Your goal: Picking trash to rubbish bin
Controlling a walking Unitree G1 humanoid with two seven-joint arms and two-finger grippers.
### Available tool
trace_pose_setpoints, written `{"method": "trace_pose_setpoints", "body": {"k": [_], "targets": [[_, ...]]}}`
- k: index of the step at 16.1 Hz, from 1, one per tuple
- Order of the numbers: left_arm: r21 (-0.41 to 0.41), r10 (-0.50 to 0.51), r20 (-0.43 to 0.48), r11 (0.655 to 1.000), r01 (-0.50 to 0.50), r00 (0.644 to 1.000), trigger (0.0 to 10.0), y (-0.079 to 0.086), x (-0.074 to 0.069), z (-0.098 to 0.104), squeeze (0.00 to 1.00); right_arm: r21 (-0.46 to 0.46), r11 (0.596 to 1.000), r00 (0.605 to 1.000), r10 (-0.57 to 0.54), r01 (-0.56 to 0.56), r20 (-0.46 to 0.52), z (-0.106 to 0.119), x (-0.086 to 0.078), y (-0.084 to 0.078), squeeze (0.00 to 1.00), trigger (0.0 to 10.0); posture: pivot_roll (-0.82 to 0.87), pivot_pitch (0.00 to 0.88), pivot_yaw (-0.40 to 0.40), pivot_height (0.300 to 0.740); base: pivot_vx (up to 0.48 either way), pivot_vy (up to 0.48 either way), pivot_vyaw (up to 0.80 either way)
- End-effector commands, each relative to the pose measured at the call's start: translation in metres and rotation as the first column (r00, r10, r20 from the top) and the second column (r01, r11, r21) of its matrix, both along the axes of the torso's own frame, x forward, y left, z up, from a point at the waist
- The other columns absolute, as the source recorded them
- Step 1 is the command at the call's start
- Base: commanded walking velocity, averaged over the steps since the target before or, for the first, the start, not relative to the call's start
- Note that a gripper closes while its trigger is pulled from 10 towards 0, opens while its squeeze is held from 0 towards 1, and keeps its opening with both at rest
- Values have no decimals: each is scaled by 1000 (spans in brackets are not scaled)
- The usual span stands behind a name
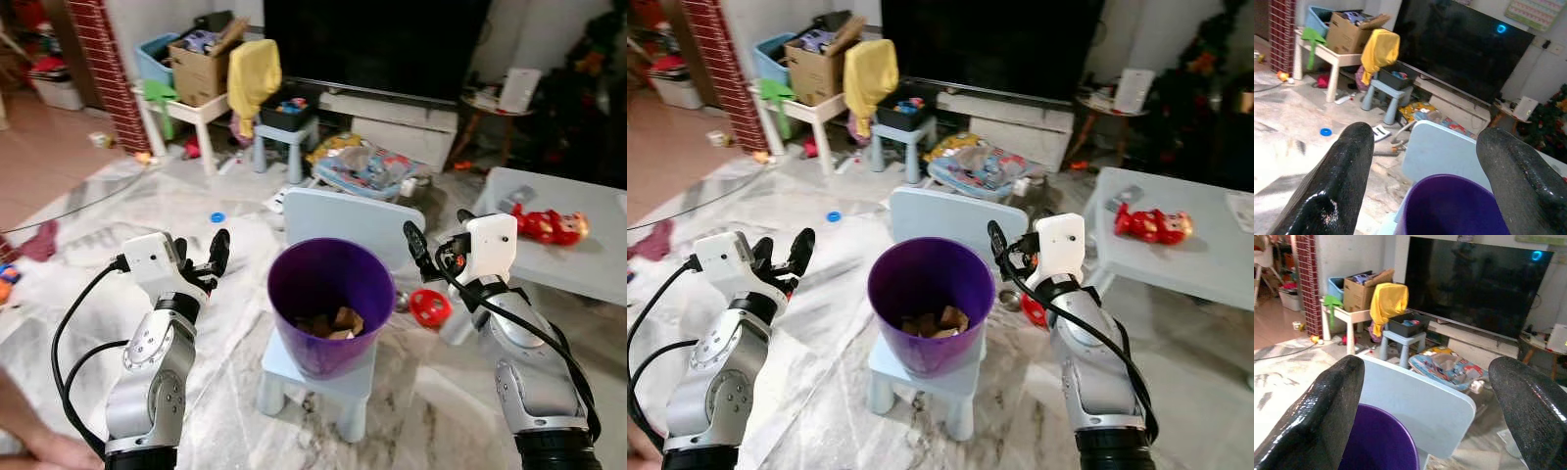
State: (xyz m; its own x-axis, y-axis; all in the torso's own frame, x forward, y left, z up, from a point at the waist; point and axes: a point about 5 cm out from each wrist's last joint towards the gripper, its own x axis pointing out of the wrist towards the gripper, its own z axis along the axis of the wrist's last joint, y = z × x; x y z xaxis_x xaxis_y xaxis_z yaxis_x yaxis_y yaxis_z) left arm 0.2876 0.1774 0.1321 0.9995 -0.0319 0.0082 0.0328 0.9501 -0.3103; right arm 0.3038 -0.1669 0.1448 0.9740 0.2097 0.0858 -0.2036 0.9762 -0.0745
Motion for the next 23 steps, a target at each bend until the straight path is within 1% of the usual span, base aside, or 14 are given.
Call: {"method": "trace_pose_setpoints", "body": {"k": [1, 23], "targets": [[0, -16, 8, 1000, 16, 1000, 10000, -2, 2, 3, 0, 0, 1000, 1000, -13, 13, 7, 3, 1, -2, 0, 10000, 4, 0, -48, 740, -262, 0, 0], [-12, -51, -3, 999, 51, 999, 10000, -10, 2, 0, 0, -11, 1000, 1000, -21, 22, 5, 3, 2, -5, 0, 10000, -5, 0, -48, 740, -331, 0, 0]]}}
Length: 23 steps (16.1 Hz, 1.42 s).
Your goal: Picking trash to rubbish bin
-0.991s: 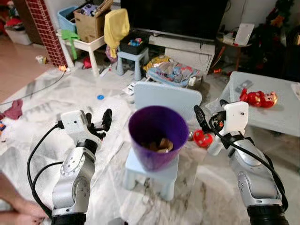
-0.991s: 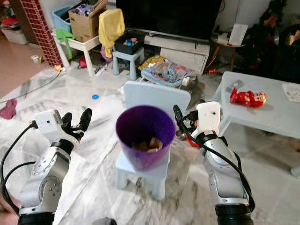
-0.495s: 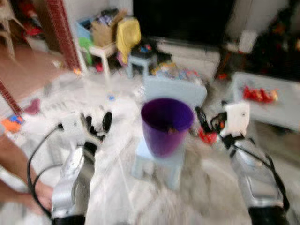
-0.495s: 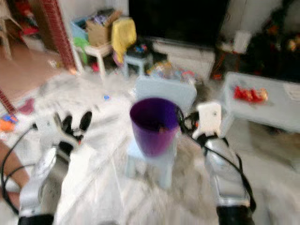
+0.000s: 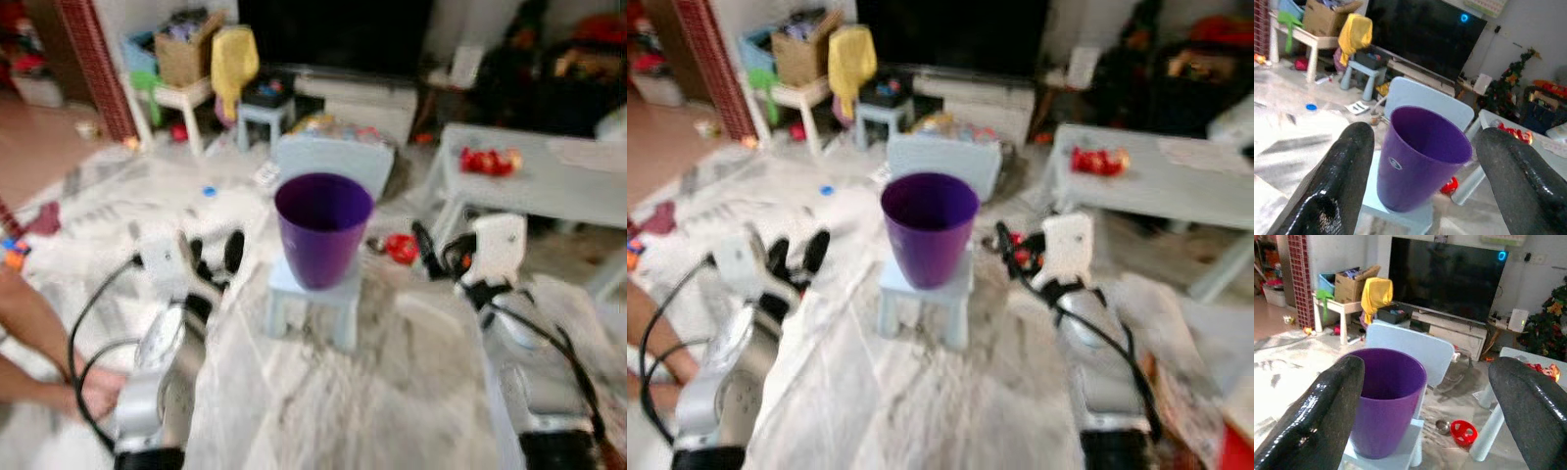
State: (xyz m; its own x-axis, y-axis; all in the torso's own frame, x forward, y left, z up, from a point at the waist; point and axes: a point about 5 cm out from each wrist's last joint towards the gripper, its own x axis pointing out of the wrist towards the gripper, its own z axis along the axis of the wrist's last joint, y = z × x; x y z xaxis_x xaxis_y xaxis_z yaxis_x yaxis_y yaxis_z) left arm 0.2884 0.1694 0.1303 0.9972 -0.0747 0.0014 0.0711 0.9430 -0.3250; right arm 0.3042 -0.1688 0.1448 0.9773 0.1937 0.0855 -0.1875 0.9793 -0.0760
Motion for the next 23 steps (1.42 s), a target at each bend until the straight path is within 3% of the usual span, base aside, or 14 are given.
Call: {"method": "trace_pose_setpoints", "body": {"k": [1, 5, 16, 23], "targets": [[3, -9, 4, 1000, 9, 1000, 10000, -2, 1, 2, 0, -10, 1000, 1000, -5, 5, 5, 3, 1, -3, 0, 10000, -7, 0, -47, 740, -330, 0, 0], [4, -14, 4, 1000, 14, 1000, 10000, -2, 1, 2, 0, -12, 1000, 1000, -10, 10, 3, 3, 1, -4, 0, 10000, -10, 0, -46, 740, -272, 0, 0], [-5, -28, 10, 1000, 28, 1000, 10000, -7, 3, 1, 0, -17, 1000, 1000, -17, 17, -3, 2, 1, -7, 0, 10000, -17, 0, -49, 740, 0, 0, 0], [-18, -50, 8, 999, 50, 999, 10000, -12, 2, 0, 0, -22, 1000, 1000, -10, 10, -13, 1, 0, -5, 0, 10000, -19, 0, -53, 740, 0, 0, -800]]}}
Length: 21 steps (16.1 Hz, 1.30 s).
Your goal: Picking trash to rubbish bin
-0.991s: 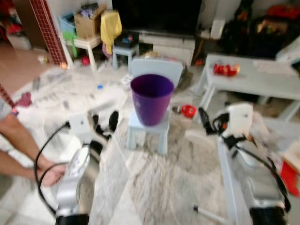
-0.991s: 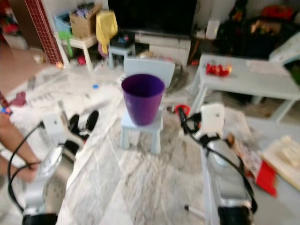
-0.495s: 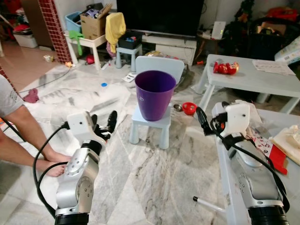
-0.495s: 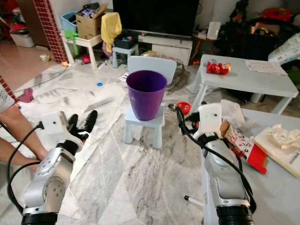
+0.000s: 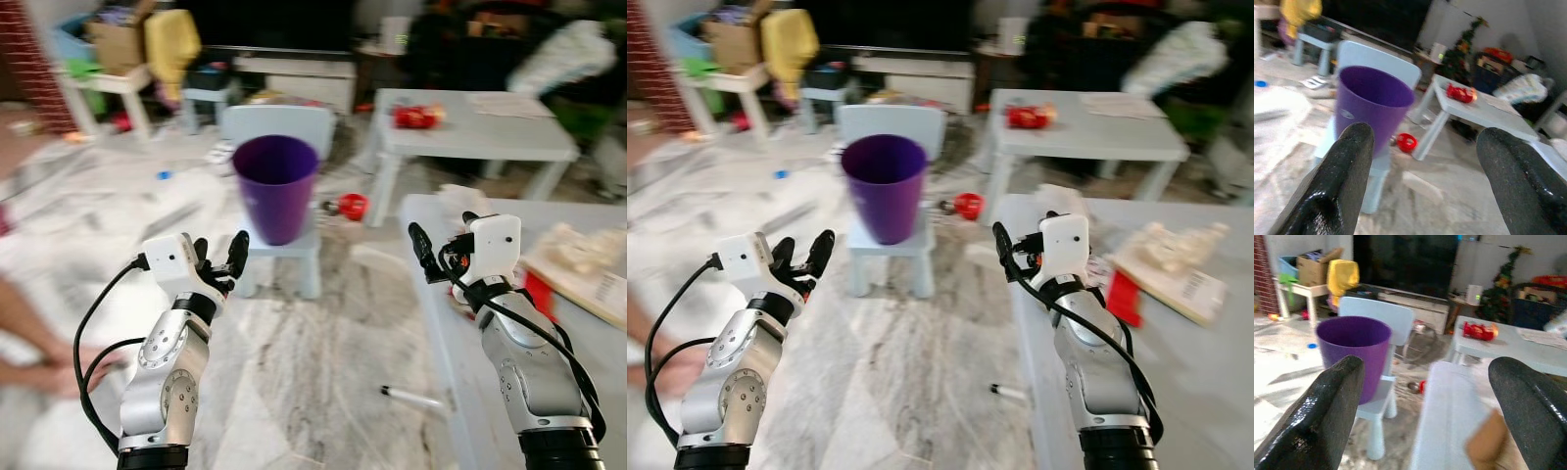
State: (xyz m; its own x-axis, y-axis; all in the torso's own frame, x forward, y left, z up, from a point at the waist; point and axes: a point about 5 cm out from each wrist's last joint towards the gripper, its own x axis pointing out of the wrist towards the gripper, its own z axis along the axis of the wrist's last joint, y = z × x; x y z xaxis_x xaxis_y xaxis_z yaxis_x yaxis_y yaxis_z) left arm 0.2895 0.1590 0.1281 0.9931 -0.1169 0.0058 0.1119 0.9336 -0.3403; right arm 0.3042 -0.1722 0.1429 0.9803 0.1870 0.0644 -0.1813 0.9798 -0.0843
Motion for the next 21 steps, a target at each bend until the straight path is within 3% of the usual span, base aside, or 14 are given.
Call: {"method": "trace_pose_setpoints", "body": {"k": [1, 14, 17, 21], "targets": [[-4, -12, 5, 1000, 12, 1000, 10000, -2, 1, 3, 0, -11, 1000, 1000, -2, 2, 5, 3, 0, -2, 0, 10000, -19, 0, -53, 740, 0, 0, -800], [-19, -20, -10, 1000, 20, 1000, 10000, -3, 0, 2, 0, 0, 1000, 1000, -10, 10, -1, 1, 0, 1, 0, 10000, -9, 0, -42, 740, 0, 0, -800], [-20, -24, -10, 1000, 23, 1000, 10000, -3, 1, 3, 0, 0, 1000, 1000, -13, 13, -1, 1, 0, 1, 0, 10000, -10, 0, -43, 740, 0, 381, -800], [-13, -25, -11, 1000, 25, 1000, 10000, -3, 0, 2, 0, -1, 1000, 1000, -14, 14, -2, 0, 0, 1, 0, 10000, -9, 0, -41, 740, 0, 0, -800]]}}
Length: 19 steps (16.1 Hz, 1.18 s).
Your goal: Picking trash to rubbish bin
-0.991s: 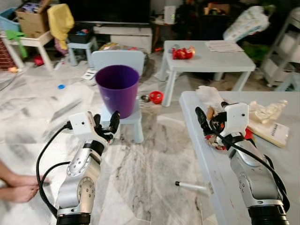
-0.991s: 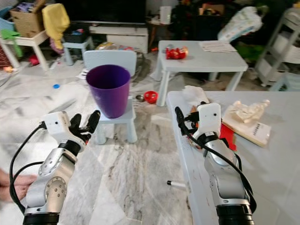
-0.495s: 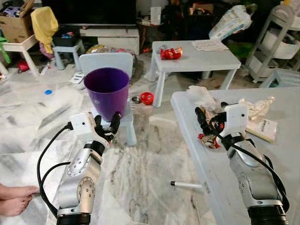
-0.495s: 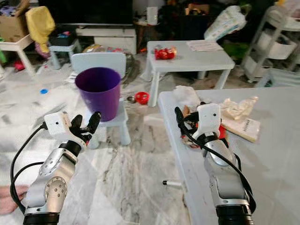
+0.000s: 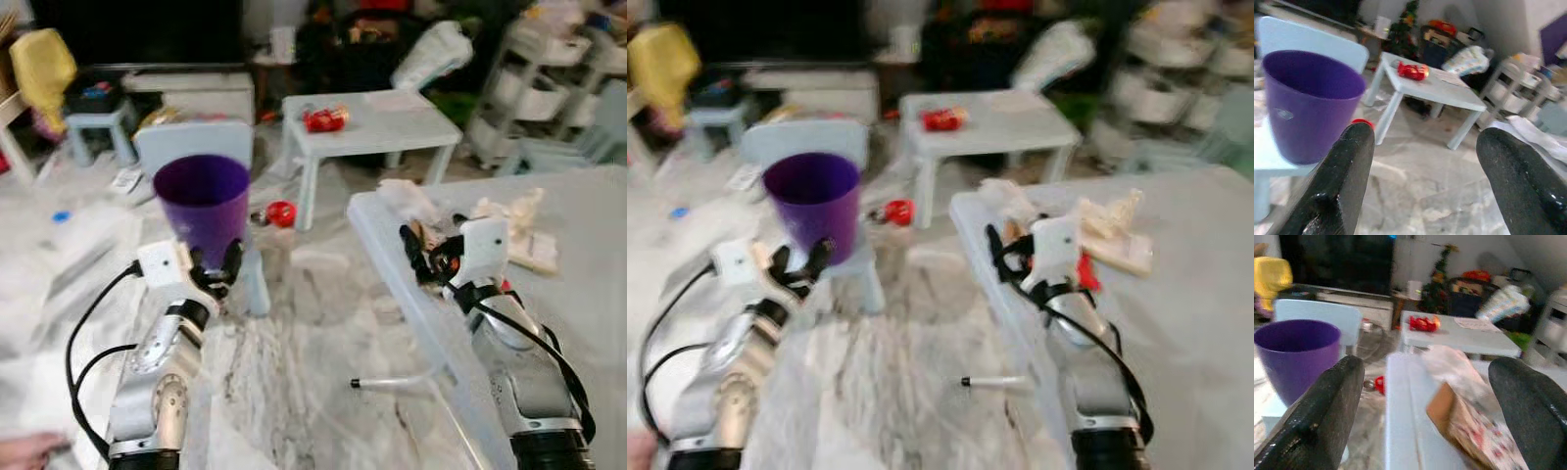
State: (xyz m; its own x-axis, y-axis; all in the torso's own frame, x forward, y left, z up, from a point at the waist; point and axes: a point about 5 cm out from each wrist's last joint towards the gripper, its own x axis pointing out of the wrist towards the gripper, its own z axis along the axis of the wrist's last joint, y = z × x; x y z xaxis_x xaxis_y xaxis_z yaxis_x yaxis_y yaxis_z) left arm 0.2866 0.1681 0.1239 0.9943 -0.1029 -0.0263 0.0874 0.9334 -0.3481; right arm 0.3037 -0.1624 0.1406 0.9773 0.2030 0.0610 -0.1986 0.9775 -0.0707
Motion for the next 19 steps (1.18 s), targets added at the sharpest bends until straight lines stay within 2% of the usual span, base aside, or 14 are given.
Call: {"method": "trace_pose_setpoints", "body": {"k": [1, 19], "targets": [[-8, -40, 22, 999, 40, 999, 10000, -12, 3, 7, 0, -13, 999, 1000, -31, 31, 3, 2, 1, -9, 0, 10000, -10, 0, -42, 740, 0, 0, -800], [-28, -26, 20, 999, 27, 999, 10000, -13, 5, 6, 0, -19, 999, 1000, -29, 29, 9, 5, 2, -11, 0, 10000, -17, 0, -51, 740, 0, 0, -800]]}}
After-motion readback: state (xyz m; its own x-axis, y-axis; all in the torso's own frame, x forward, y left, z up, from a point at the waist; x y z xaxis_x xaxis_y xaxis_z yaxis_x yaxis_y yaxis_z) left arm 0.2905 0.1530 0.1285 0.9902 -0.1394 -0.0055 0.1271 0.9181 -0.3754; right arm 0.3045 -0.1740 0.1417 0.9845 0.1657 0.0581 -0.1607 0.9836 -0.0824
